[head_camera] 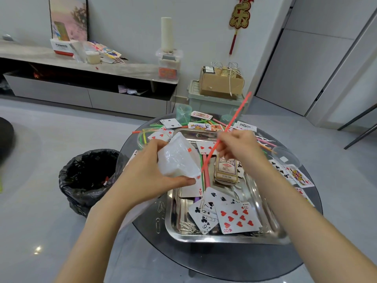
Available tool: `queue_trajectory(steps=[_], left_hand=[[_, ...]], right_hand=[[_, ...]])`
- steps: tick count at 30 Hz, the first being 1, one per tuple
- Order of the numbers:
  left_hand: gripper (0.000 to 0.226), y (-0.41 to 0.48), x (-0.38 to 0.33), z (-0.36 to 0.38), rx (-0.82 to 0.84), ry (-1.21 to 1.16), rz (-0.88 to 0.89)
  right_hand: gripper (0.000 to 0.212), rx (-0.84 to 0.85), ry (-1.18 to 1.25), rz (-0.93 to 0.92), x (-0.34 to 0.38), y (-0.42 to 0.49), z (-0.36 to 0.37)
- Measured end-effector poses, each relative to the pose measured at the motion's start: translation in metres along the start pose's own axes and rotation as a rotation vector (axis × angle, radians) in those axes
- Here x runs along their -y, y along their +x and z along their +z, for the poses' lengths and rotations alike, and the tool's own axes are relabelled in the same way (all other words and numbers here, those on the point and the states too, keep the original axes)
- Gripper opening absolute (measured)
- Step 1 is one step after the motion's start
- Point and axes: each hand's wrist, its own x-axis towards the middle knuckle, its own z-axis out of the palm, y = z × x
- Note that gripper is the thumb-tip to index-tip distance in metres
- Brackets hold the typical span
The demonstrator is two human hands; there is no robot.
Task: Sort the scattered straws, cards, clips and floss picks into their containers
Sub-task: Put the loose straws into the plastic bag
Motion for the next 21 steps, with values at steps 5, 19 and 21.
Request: queue_trajectory(steps=[5, 19, 21], left_hand=[[0.076, 0.0, 0.003, 0.002, -0.03, 0.037, -0.004], [0.081, 0.001, 0.0, 0.007, -0.091, 0.072, 0.02], [0.08, 0.001, 0.0, 0.007, -0.088, 0.073, 0.024]], right_hand=[[0.018, -0.031, 0.173, -0.205, 0.041, -0.024, -0.017], [0.053, 0.229, 0.159, -0.052, 0.05, -0.031, -0.005], [0.055, 0.146, 0.216, -0.059, 0.055, -0.025, -0.014]])
